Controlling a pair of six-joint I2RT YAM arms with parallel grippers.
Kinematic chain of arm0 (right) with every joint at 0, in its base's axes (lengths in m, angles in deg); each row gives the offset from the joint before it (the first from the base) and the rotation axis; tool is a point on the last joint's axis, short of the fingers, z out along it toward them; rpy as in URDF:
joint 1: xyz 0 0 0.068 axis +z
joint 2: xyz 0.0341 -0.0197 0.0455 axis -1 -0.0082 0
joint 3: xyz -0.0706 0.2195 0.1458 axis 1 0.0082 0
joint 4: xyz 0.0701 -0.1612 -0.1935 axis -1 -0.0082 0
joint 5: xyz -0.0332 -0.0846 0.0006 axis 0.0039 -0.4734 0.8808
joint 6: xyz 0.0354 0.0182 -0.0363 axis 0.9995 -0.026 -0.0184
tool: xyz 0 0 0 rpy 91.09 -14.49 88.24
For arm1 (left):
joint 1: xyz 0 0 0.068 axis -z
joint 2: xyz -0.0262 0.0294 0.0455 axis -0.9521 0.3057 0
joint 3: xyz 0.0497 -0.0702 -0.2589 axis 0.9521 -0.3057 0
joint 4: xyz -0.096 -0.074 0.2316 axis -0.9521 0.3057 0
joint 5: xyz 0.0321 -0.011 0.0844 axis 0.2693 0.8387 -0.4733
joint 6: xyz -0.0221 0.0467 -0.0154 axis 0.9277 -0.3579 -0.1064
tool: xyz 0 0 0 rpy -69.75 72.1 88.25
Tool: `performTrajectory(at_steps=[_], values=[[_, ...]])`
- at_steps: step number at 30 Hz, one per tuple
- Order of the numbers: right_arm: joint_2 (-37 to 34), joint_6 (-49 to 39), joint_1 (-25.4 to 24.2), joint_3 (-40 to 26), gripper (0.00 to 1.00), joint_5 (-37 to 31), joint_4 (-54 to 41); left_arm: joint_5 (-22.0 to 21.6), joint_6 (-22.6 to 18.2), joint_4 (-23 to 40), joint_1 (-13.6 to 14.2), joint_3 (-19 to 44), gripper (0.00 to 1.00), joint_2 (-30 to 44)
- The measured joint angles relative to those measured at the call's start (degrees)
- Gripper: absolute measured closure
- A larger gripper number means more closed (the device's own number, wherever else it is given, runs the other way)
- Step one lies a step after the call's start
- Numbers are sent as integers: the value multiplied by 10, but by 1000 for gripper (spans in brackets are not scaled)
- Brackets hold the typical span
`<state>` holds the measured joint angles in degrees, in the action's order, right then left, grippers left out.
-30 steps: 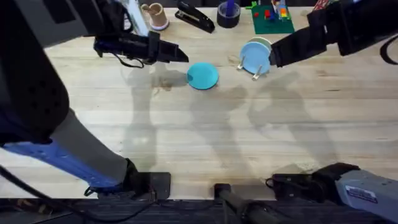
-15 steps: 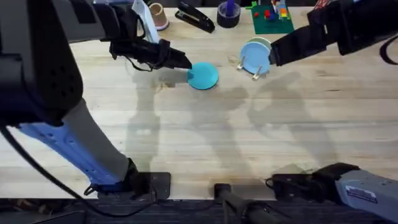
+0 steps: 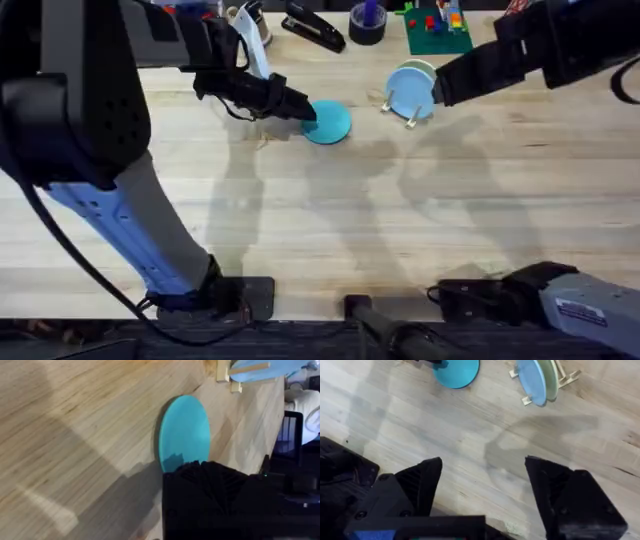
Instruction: Pick up the plates from the table one by one and place each into a slot on the dish rack.
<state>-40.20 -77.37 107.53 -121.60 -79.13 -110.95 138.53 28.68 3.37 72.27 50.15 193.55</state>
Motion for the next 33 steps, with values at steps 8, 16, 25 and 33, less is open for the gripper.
performTrajectory(at_steps=[8, 16, 25, 33], values=[[0, 2, 0, 0, 7, 0, -11, -7, 2, -4, -2, 0, 959, 16], [0, 3, 0, 0, 7, 0, -19, 36, 5, -5, -7, 4, 961, 54], [0, 16, 0, 0, 8, 0, -19, 37, 5, -5, -7, 4, 961, 53], [0, 106, 3, 13, 7, 10, 15, 37, 5, -5, -7, 4, 960, 53]])
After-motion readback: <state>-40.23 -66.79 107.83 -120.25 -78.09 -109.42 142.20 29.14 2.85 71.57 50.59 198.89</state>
